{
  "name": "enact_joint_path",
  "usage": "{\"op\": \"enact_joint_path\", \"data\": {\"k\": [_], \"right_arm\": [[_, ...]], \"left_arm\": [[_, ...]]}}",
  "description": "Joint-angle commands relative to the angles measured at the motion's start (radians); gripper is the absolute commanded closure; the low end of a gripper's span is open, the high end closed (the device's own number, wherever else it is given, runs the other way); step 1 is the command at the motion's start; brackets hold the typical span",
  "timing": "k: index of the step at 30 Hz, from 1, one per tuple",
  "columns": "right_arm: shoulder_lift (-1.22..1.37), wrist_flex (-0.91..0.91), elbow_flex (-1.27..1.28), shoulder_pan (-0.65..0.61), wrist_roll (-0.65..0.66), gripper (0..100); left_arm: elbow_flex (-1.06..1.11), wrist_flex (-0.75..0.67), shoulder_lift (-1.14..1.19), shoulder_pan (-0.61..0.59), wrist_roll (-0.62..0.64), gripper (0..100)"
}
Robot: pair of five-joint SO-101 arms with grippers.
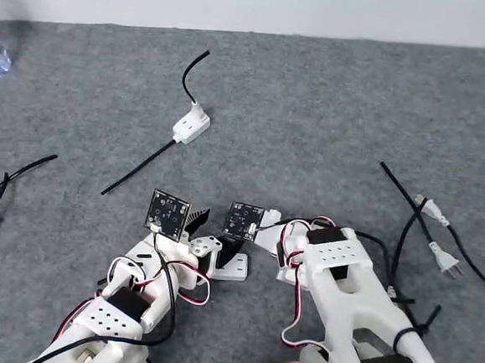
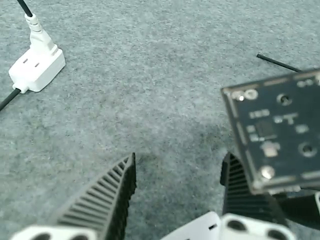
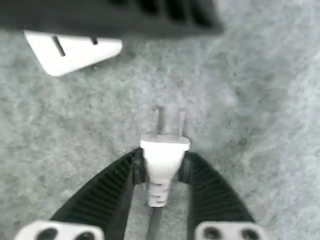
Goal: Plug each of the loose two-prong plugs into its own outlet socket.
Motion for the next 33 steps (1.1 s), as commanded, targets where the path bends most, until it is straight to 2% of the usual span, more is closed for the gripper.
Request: {"op": "enact_joint_path", "data": {"k": [1,5,14,20,29,33], "right_arm": [[0.001,-0.015,-0.055,-0.013,-0.005,96.0],[0.001,-0.015,-0.055,-0.024,-0.005,99.5],[-0.021,-0.022,-0.063,-0.018,-0.011,99.0],[-0.165,0.154,-0.092,-0.058,-0.017,99.0],[-0.467,0.295,-0.118,-0.151,-0.163,99.0],[-0.547,0.358,-0.135,-0.189,-0.183,99.0]], "left_arm": [[-0.004,0.008,-0.003,-0.006,0.003,74],[-0.004,0.008,-0.003,-0.006,0.003,74],[-0.004,0.008,-0.002,-0.006,0.003,74],[-0.008,0.000,-0.005,0.002,0.008,74],[-0.021,-0.032,-0.005,0.075,0.014,74],[-0.025,-0.034,-0.005,0.100,0.074,74]]}}
